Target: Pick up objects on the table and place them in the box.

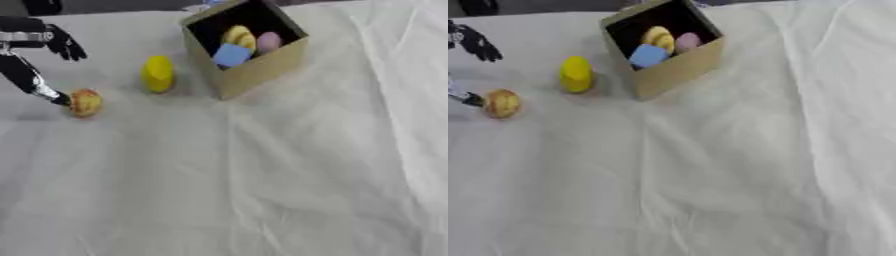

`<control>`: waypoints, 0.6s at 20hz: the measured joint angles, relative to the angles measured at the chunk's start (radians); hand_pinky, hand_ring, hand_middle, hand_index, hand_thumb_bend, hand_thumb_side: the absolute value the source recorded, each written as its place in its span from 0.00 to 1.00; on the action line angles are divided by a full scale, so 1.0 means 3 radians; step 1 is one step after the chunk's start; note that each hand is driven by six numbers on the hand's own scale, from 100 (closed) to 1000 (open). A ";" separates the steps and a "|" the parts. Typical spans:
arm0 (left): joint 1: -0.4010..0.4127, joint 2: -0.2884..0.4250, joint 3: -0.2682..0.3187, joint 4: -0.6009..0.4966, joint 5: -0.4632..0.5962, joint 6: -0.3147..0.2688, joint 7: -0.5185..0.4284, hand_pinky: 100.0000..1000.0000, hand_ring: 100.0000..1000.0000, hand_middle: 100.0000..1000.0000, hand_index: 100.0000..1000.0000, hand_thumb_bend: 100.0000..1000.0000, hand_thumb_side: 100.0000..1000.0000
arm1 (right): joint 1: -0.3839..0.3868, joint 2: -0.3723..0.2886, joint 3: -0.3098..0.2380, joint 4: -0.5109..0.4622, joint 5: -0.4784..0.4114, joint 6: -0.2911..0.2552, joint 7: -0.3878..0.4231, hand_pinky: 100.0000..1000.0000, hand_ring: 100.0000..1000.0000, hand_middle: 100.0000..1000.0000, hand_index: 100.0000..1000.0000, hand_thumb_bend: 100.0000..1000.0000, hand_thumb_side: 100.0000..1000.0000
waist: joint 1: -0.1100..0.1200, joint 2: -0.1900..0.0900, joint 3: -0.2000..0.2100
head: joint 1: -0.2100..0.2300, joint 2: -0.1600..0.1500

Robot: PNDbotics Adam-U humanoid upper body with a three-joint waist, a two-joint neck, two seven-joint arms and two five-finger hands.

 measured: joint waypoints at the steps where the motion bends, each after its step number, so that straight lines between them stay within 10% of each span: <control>1: 0.0000 -0.0006 -0.0010 0.0004 -0.0017 0.0004 -0.0004 0.78 0.73 0.68 0.81 0.63 0.26 | 0.0000 0.0000 -0.0001 0.0000 -0.0002 0.0003 -0.0003 0.86 0.77 0.61 0.77 0.00 0.32 | 0.0000 0.0004 -0.0004 | 0.0001 0.0000; 12: 0.0000 -0.0114 -0.0036 0.0211 -0.0354 -0.0026 0.0090 0.75 0.71 0.66 0.79 0.55 0.24 | 0.0000 0.0032 -0.0003 0.0000 -0.0034 0.0018 -0.0024 0.85 0.76 0.60 0.77 0.00 0.33 | 0.0008 0.0029 -0.0020 | 0.0006 0.0000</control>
